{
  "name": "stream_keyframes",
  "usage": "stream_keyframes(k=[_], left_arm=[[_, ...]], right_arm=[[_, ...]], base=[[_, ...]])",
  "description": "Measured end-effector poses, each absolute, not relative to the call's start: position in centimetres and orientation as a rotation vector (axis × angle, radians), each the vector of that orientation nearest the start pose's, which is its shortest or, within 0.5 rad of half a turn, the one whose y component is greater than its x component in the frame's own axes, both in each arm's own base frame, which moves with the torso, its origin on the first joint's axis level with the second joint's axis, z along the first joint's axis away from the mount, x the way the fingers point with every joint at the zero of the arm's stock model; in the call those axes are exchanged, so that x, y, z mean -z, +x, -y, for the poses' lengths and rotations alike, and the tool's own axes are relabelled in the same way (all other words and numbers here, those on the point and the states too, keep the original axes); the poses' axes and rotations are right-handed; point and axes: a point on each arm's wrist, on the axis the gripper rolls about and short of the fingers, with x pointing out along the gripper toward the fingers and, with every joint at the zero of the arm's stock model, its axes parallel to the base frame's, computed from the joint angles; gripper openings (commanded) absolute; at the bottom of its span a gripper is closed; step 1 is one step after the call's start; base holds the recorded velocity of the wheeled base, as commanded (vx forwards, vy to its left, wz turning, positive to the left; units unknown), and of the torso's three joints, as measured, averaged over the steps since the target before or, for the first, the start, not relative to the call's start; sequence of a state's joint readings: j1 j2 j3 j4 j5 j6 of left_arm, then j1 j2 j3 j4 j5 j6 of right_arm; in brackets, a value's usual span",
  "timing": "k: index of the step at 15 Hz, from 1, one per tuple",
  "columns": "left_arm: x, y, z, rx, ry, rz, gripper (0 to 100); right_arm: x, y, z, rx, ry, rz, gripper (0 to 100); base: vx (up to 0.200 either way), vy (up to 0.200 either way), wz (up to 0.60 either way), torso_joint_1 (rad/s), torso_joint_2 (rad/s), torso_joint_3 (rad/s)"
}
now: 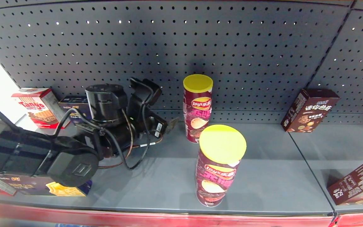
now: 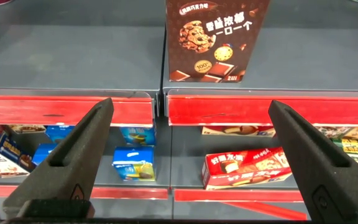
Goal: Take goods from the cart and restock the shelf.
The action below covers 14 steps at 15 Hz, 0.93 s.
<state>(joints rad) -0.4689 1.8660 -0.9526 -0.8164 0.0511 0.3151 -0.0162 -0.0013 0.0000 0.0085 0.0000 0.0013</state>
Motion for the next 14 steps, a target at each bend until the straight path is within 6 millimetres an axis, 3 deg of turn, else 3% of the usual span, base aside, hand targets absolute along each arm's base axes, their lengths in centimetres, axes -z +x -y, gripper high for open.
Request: stream_keyframes(k=[5, 11, 12, 14], left_arm=[[-20.3, 27.5, 13.4, 0.333, 0.354, 0.01, 100], [-21.3, 26.5, 12.8, 0.32, 0.348, 0.063, 100], [-21.3, 26.5, 12.8, 0.32, 0.348, 0.064, 100], [-21.4, 26.4, 12.8, 0.32, 0.347, 0.065, 100]], right_arm=[[-7.5, -2.3, 0.0, 0.016, 0.0, -0.008, 100], [-7.5, -2.3, 0.0, 0.048, 0.004, -0.002, 100], [-7.8, -2.4, 0.1, 0.059, 0.011, 0.008, 100], [-10.7, -2.8, 0.1, 0.054, 0.05, 0.055, 100]], base=[[0.0, 0.0, 0.0, 0.0, 0.0, 0.0], [0.0, 0.0, 0.0, 0.0, 0.0, 0.0], [0.0, 0.0, 0.0, 0.0, 0.0, 0.0], [0.0, 0.0, 0.0, 0.0, 0.0, 0.0]])
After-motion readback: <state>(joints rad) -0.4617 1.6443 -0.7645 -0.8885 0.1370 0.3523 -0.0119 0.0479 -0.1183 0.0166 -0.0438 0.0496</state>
